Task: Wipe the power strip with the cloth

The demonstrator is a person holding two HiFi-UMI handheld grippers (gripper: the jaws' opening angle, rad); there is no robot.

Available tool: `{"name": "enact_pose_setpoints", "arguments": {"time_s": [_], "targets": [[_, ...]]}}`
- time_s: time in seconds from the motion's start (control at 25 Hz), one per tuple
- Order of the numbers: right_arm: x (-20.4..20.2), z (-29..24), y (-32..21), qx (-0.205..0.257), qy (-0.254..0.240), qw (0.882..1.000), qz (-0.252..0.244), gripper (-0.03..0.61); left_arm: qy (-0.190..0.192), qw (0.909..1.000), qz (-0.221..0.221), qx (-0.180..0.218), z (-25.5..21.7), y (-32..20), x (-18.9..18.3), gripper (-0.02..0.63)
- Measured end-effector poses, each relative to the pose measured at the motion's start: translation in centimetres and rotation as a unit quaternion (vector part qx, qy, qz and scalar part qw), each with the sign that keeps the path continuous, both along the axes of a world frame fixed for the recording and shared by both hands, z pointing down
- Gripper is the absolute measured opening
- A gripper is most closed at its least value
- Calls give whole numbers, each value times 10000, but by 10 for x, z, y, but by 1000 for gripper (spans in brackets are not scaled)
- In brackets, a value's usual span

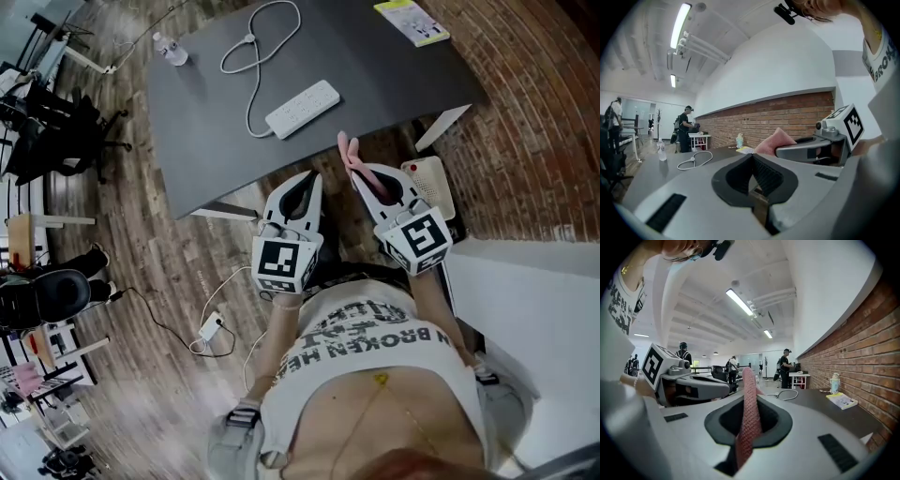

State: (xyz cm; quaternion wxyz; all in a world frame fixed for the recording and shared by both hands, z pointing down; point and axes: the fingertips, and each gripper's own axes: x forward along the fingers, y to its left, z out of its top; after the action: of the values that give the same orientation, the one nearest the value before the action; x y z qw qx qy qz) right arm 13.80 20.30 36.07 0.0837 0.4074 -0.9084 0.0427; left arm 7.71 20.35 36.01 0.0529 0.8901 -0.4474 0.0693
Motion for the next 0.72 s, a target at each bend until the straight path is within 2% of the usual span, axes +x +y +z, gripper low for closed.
{"name": "enact_pose_setpoints", "arguments": {"time_s": [0.08,0.36,0.72], "targets": [[-19,-1,-34,-42,-17,10000,-52,17,-154,9999,28,-14,1,-32,-16,8],[-89,-6,-136,-23,57,9996,-286,17,-238,9995,202,-88,11,-125,-64,8],[-148,9,-181,-230,273,9973,-640,17,-199,9995,34,-249,28,-164,-112,8]]}}
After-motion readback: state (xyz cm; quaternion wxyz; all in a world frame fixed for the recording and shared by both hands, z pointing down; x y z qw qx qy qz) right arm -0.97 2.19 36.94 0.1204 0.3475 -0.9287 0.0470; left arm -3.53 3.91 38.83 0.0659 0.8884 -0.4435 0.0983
